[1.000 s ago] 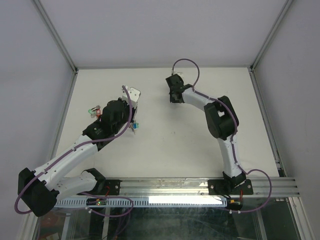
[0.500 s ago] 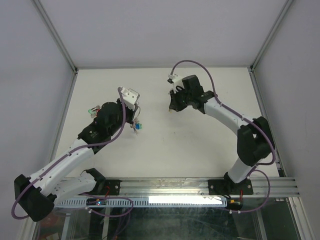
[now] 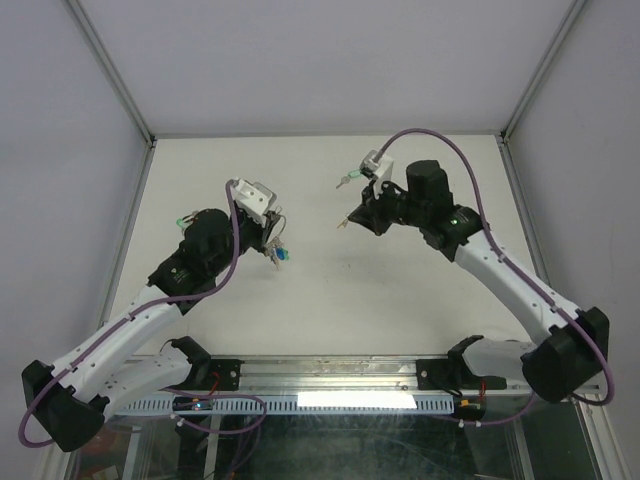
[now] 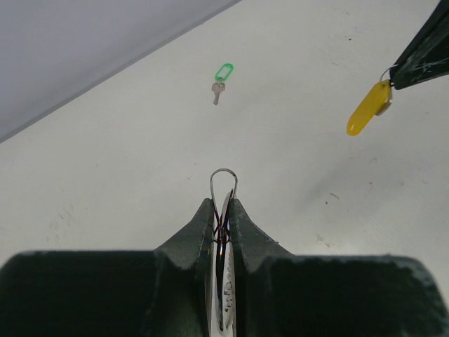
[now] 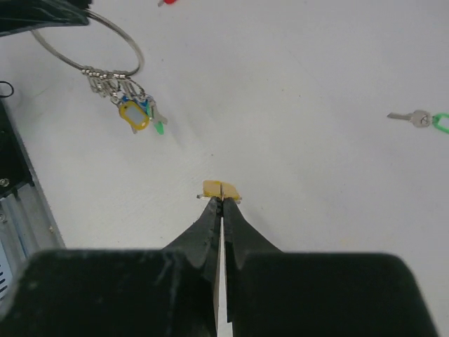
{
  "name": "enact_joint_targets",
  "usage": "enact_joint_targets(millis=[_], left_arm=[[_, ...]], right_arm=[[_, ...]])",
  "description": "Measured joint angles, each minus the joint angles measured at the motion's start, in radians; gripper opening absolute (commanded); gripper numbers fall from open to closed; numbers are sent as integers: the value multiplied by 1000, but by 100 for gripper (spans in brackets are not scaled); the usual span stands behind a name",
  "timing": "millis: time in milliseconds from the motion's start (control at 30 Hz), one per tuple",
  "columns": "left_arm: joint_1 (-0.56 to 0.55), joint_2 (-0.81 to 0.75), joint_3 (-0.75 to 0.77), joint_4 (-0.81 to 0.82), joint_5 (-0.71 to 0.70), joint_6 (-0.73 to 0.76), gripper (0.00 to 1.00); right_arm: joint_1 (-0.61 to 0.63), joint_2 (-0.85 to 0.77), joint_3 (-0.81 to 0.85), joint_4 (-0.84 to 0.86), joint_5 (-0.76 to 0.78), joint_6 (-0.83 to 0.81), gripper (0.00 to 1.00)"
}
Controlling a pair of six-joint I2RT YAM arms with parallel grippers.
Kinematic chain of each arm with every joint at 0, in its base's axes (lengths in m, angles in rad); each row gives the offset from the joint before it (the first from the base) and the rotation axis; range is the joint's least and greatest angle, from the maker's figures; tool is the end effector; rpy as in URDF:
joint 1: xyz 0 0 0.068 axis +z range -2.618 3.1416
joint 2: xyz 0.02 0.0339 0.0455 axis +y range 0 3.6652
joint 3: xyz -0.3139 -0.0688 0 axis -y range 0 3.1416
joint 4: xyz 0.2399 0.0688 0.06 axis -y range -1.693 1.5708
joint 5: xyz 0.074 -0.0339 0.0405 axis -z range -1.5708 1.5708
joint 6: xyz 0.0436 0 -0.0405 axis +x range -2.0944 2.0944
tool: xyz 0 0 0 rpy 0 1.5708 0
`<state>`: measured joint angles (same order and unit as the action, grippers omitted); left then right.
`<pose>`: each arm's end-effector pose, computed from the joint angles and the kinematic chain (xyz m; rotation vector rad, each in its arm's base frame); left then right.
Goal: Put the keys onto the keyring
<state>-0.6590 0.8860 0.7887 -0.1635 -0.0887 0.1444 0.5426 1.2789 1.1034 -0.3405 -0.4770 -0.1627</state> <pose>0.1443 -0.1069 0.3628 0.6612 1.7167 -0.2805 0.2247 0.1588 0.3757 -0.9967 1.8537 0.7267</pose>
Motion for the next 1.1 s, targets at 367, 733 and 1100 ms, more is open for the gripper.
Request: enact_joint_targets(millis=[367, 733, 1100], left_arm=[[-142, 51, 88, 1, -7, 0, 0], [-330, 100, 138, 20, -85, 0, 0], [-357, 113, 182, 39, -93, 6, 0]], right_arm=[[-2, -280, -72, -21, -29, -65, 0], [-2, -528, -270, 105, -76, -164, 0], [53, -571, -306, 268, -204, -130, 0]])
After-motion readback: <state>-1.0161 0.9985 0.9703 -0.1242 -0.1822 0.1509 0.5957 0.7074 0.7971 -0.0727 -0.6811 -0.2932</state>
